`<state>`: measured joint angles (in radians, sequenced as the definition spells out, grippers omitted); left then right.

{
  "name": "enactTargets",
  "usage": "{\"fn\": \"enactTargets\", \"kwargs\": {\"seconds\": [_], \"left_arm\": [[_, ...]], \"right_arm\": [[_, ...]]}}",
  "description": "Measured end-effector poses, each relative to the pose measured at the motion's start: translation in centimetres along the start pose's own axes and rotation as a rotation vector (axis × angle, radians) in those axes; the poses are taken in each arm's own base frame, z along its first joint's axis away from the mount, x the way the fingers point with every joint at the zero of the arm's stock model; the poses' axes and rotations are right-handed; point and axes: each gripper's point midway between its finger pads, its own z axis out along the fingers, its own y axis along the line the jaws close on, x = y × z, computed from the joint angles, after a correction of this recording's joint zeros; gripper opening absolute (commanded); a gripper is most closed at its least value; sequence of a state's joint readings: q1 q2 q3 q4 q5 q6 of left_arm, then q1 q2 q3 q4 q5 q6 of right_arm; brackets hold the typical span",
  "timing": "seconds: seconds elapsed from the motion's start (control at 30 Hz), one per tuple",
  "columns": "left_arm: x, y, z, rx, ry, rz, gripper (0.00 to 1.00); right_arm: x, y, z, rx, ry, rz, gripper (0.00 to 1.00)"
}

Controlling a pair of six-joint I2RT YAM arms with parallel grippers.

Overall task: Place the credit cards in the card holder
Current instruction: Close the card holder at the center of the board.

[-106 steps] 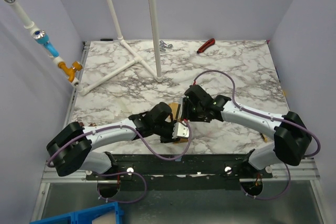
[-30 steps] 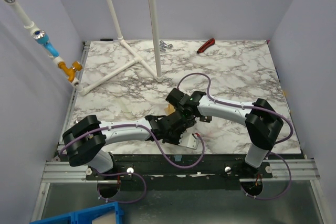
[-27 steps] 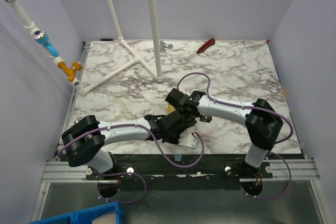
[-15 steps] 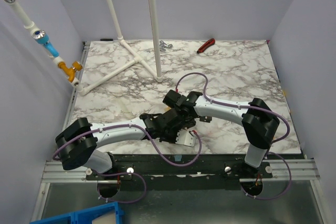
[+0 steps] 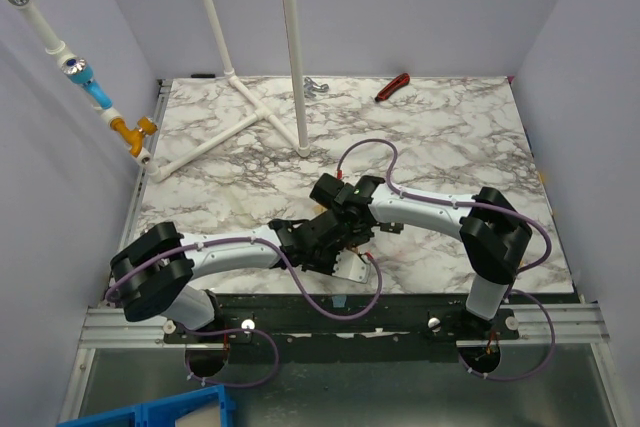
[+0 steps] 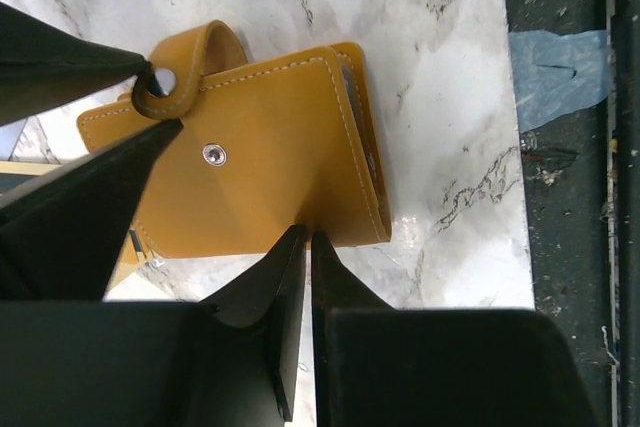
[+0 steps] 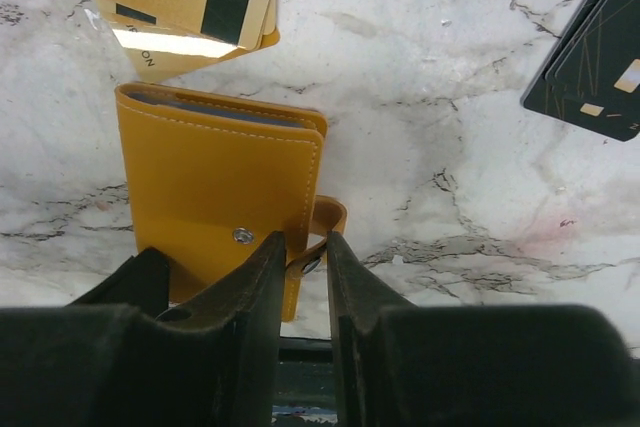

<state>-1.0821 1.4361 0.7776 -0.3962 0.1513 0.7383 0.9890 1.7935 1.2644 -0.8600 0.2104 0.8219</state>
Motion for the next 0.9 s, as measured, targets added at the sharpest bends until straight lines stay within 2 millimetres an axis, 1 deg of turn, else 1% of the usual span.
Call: {"fn": "enactTargets", "kwargs": {"seconds": [0.07,0.2,0.27,0.33,0.5,0.67,0.77,0.9], "left_arm": [[0.5,0.0,0.4,-0.004,0.019,0.013,0.10],[0.7,0.1,0.6,-0.008,0.033,0.028,0.10],[0.7,0.1,0.6,-0.005,0.035,0.032,0.10],[0.7,0.0,0.7,-0.001,0.037,0.036,0.10],[0.5,-0.1,0.9,0.009,0.049,0.050,0.09],[0.1,0.0,1.0,0.010,0.052,0.059,0.09],[-0.3,-0.1,1.2,0.010,0.045,0.069,0.09],[-0.4,-0.1,1.3,0.010,0.043,0.073,0.09]], "right_arm": [[0.0,-0.2,0.0,0.011,-0.003,0.001,0.17],[0.0,-0.7,0.0,0.034,-0.008,0.008,0.12],[0.0,-0.9,0.1,0.045,-0.010,0.011,0.09],[0.1,-1.2,0.1,0.054,-0.012,0.015,0.01],[0.3,-2.1,0.0,0.079,-0.019,0.033,0.01],[0.4,-2.3,-0.4,0.074,-0.028,0.060,0.01],[0.4,-2.1,-0.6,0.045,-0.042,0.080,0.01],[0.2,-1.1,-0.8,-0.019,-0.047,0.102,0.01]]}}
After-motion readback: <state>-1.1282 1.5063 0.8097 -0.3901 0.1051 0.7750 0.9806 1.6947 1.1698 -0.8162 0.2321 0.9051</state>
